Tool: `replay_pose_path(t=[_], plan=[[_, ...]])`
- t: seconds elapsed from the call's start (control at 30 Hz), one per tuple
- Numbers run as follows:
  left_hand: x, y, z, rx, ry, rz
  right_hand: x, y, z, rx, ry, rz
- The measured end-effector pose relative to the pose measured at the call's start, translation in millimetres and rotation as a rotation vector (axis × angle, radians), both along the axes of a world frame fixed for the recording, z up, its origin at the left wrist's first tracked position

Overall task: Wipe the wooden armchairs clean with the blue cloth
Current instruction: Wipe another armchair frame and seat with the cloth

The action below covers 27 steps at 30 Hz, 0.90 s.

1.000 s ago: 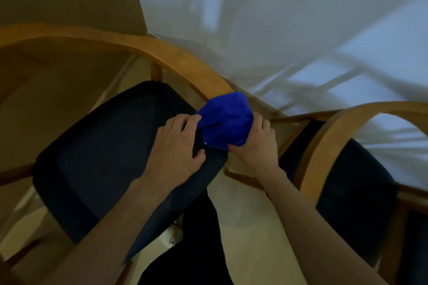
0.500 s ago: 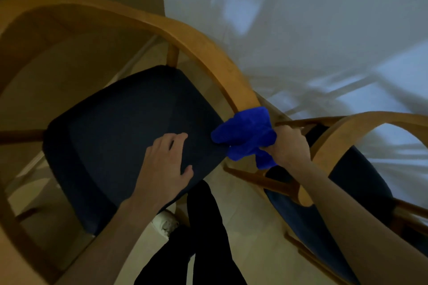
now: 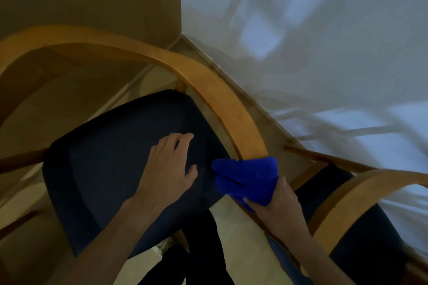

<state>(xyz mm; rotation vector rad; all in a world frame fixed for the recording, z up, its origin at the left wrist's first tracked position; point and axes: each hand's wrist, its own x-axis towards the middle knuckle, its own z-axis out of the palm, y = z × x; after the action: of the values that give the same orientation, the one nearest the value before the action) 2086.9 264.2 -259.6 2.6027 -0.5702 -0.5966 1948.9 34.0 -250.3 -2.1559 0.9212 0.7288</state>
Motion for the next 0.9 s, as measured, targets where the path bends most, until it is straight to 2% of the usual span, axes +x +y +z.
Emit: replay_pose_path(t=[0.07,0.27,0.4,0.5,0.9], plan=[[15,-6,-4,-0.001,-0.001,0.003,11,7,-2,-0.025,-0.024,-0.041],[32,-11,-7,-0.013,0.027,0.061,38,13,-5,-0.238,0.056,0.063],[22,-11,-12,-0.014,0.08,0.039,41,22,-13,-0.21,-0.051,-0.137],[14,-15,-20,-0.016,0.117,0.002,42,24,-23,-0.252,-0.084,-0.19],[29,-28,-27,-0.087,0.123,-0.023,105,37,-32,-0.464,-0.18,0.0]])
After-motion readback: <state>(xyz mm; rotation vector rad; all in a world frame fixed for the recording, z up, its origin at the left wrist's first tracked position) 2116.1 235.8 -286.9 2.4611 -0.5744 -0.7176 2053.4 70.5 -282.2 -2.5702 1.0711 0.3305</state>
